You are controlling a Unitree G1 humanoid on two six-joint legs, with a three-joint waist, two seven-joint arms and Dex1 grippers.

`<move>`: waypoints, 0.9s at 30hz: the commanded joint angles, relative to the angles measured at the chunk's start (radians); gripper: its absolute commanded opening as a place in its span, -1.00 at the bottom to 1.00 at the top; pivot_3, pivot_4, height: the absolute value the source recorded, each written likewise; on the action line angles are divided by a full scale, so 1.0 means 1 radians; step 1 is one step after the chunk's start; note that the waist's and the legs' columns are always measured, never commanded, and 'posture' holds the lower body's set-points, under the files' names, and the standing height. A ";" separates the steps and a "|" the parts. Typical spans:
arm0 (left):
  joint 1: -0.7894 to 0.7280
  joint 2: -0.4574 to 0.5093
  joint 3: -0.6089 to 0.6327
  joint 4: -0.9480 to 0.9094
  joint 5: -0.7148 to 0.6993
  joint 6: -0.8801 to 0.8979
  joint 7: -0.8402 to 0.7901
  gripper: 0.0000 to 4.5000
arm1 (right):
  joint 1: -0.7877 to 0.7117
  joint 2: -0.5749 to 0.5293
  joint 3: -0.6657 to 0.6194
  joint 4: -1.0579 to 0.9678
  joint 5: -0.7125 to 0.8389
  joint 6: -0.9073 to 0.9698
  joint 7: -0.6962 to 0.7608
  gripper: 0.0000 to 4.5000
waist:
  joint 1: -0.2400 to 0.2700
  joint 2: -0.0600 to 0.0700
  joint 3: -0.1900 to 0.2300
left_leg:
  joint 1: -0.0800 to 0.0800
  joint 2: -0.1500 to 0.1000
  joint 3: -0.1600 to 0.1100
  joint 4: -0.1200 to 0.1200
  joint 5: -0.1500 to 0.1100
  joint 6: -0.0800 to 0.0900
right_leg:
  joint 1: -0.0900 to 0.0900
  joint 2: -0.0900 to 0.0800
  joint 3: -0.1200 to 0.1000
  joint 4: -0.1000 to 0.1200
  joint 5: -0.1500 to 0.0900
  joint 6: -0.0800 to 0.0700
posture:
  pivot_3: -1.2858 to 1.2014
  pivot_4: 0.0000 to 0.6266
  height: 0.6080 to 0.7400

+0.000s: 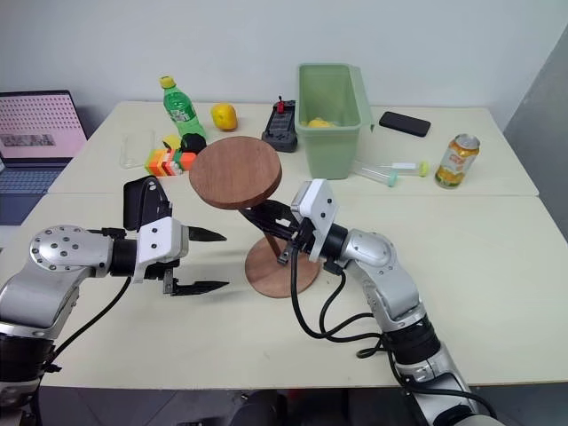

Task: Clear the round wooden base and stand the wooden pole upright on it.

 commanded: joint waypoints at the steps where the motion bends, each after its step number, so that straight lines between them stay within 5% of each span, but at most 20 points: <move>1: -0.018 0.000 0.001 -0.008 0.003 -0.011 -0.002 1.00 | 0.002 -0.011 0.000 0.018 0.007 0.035 0.010 -0.89 | 0.000 0.000 0.000 | 0.000 0.000 0.000 0.000 0.000 0.000 | 0.000 0.000 0.000 0.000 0.000 0.000 | 0.03 -0.52 1.00; 16: -0.034 -0.005 -0.009 0.003 0.005 -0.017 -0.006 1.00 | 0.003 -0.028 -0.006 -0.004 0.045 0.080 0.030 -0.89 | 0.000 0.000 0.000 | 0.000 0.000 0.000 0.000 0.000 0.000 | 0.000 0.000 0.000 0.000 0.000 0.000 | 0.03 -0.52 1.00; 27: -0.033 -0.009 -0.012 0.014 0.010 -0.028 -0.001 1.00 | -0.009 -0.012 0.049 0.074 -0.072 0.062 -0.046 -0.89 | 0.000 0.000 0.000 | 0.001 0.000 0.000 0.000 0.000 0.000 | 0.000 0.000 0.000 0.001 0.000 0.000 | 0.03 -0.52 1.00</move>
